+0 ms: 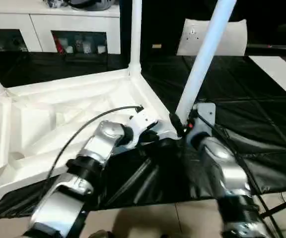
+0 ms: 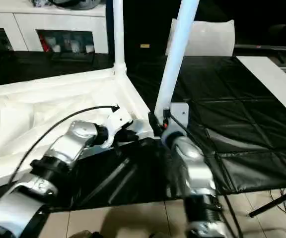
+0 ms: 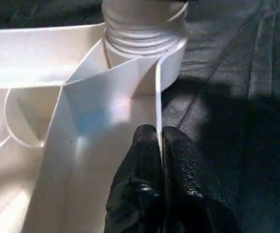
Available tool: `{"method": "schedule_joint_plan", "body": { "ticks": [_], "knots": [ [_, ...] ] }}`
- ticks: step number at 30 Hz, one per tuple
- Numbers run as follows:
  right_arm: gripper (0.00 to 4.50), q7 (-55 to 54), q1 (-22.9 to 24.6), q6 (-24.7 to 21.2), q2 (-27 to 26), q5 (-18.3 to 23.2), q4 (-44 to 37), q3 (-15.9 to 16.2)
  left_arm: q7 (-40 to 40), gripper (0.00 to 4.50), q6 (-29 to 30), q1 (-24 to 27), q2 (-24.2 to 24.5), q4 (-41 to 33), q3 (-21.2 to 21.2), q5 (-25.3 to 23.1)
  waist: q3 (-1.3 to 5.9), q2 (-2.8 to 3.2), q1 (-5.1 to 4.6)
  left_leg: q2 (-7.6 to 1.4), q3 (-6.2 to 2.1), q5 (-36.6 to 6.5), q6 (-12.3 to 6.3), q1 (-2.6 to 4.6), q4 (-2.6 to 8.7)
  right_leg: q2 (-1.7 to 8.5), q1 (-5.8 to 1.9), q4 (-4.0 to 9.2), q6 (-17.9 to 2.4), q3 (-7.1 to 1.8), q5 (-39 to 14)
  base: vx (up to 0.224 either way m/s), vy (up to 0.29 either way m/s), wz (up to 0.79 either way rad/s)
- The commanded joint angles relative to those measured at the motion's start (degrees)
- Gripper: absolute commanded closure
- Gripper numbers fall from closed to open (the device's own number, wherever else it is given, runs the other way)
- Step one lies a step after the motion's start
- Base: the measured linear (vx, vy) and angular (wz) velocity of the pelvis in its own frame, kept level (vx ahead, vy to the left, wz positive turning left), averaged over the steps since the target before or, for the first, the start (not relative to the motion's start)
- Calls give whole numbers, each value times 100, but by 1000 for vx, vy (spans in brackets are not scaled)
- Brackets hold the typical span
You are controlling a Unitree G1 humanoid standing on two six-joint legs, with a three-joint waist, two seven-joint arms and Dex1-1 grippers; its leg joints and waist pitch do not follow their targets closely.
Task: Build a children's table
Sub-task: Rotate leg to tighten
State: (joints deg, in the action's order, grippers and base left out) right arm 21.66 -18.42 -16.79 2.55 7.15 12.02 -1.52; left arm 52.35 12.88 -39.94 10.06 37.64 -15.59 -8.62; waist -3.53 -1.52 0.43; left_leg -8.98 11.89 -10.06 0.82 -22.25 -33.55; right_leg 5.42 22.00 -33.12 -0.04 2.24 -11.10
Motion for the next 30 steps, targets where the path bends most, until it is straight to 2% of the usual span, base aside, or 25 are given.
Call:
{"method": "schedule_joint_plan", "body": {
  "ticks": [1, 2, 3, 4, 6, 7, 8, 9, 10, 12, 13, 15, 17, 20, 21, 22, 23, 27, 30],
  "knots": [
    [117, 502, 61, -43, 15, 166, -50, 402, 100, 450, -309, 9, -48, -190, 13, 161, 317, -25, 27, -448, -262, -1892, -35, 137, 519, 407, -92, 432, -946, -232, -1834, 0, 0, 0],
    [98, 1044, 105, 69, 435, 261, -119, 362, 398, 450, -529, 71, 159, -182, 25, 210, 320, -32, 26, -448, -252, -1848, -52, 137, 516, 397, -89, 431, -963, -228, -1818, 0, 0, 0],
    [95, 1130, 108, 80, 499, 277, -127, 354, 443, 450, -541, 80, 190, -186, 26, 219, 326, -24, 39, -450, -240, -1801, -90, 145, 495, 398, -99, 427, -1010, -223, -1763, 0, 0, 0],
    [89, 1680, 119, 167, 897, 373, -172, 302, 762, 450, -702, 143, 401, -216, 16, 289, 340, -21, 50, -458, -229, -1657, -140, 134, 483, 399, -128, 397, -1078, -221, -1537, 0, 0, 0],
    [63, 2044, 110, 178, 1127, 461, -193, 283, 1034, 450, -861, 183, 521, -235, -2, 374, 362, -35, 62, -439, -198, -1346, -279, 123, 447, 383, -144, 352, -1192, -216, -1087, 25, -19, 0],
    [54, 2268, 94, 187, 1276, 509, -187, 281, 1166, 450, -892, 190, 588, -225, -9, 414, 382, -48, 71, -439, -191, -1070, -406, 106, 421, 388, -174, 306, -1302, -210, -746, 50, -37, -1],
    [54, 2524, 64, 235, 1442, 549, -162, 285, 1392, 450, -1070, 202, 689, -205, -66, 435, 397, -25, 103, -439, -184, -787, -521, 109, 391, 374, -180, 259, -1406, -202, -370, 0, 0, 0],
    [50, 2524, 64, 235, 1442, 549, -162, 285, 1392, 450, -1070, 202, 689, -205, -66, 435, 397, -25, 103, -439, -184, -787, -521, 109, 391, 374, -180, 259, -1406, -202, -370, 0, 0, 0],
    [32, 2835, 9, 288, 1633, 588, -115, 293, 1687, 450, -1303, 207, 819, -157, -145, 443, 429, -60, 141, -431, -155, -387, -691, 102, 339, 353, -194, 165, -1563, -202, 245, 0, 0, 0],
    [32, 3299, -78, 437, 1880, 584, -34, 395, 2093, 450, -1441, 196, 955, -85, -184, 501, 413, -54, 188, -428, -133, -314, -814, 108, 306, 345, -156, 124, -1683, -203, 515, 0, 0, 0],
    [32, 3586, -134, 472, 2006, 655, 20, 462, 2278, 450, -1502, 171, 1019, -34, -198, 538, 412, -26, 217, -450, -135, -389, -809, 125, 312, 350, -156, 114, -1706, -191, 403, 0, 0, 0],
    [32, 3737, -171, 474, 2062, 708, 54, 495, 2390, 450, -1559, 146, 1057, 0, -209, 560, 395, -26, 214, -467, -137, -514, -778, 139, 321, 338, -142, 130, -1726, -182, 221, 0, 0, 0],
    [32, 4115, -254, 516, 2166, 809, 111, 573, 2655, 450, -1671, 70, 1161, 95, -261, 591, 362, -25, 262, -495, -123, -880, -546, 166, 350, 330, -110, 167, -1662, -174, -367, 0, 0, 0],
    [32, 4553, -371, 543, 2242, 862, 223, 690, 2994, 450, -1875, -36, 1283, 246, -348, 578, 352, -39, 300, -499, -123, -1110, -357, 177, 366, 349, -97, 195, -1588, -179, -732, 0, 0, 0],
    [47, 4649, -399, 557, 2258, 866, 254, 718, 3087, 450, -1932, -59, 1304, 281, -361, 578, 352, -39, 300, -499, -123, -1110, -357, 177, 366, 349, -97, 195, -1588, -179, -732, 0, 0, 0],
    [57, 4835, -455, 557, 2285, 874, 296, 797, 3262, 450, -2008, -105, 1346, 336, -392, 574, 341, -60, 315, -496, -121, -1228, -259, 166, 378, 355, -90, 214, -1512, -181, -975, 0, 0, 0],
    [57, 4835, -455, 557, 2285, 874, 296, 797, 3262, 450, -2008, -105, 1346, 336, -392, 574, 337, -49, 326, -502, -123, -1285, -200, 179, 385, 362, -79, 220, -1475, -187, -1087, 0, 0, 0],
    [91, 5066, -559, 580, 2319, 865, 394, 955, 3505, 450, -2084, -169, 1391, 388, -436, 575, 335, -59, 338, -504, -125, -1291, -119, 172, 392, 373, -74, 217, -1434, -190, -1150, 0, 0, 0],
    [110, 5200, -624, 607, 2292, 849, 475, 1026, 3609, 450, -2124, -243, 1393, 463, -454, 593, 340, -76, 355, -501, -118, -1207, -121, 167, 379, 373, -71, 191, -1471, -189, -967, 0, 0, 0]
  ]
}}
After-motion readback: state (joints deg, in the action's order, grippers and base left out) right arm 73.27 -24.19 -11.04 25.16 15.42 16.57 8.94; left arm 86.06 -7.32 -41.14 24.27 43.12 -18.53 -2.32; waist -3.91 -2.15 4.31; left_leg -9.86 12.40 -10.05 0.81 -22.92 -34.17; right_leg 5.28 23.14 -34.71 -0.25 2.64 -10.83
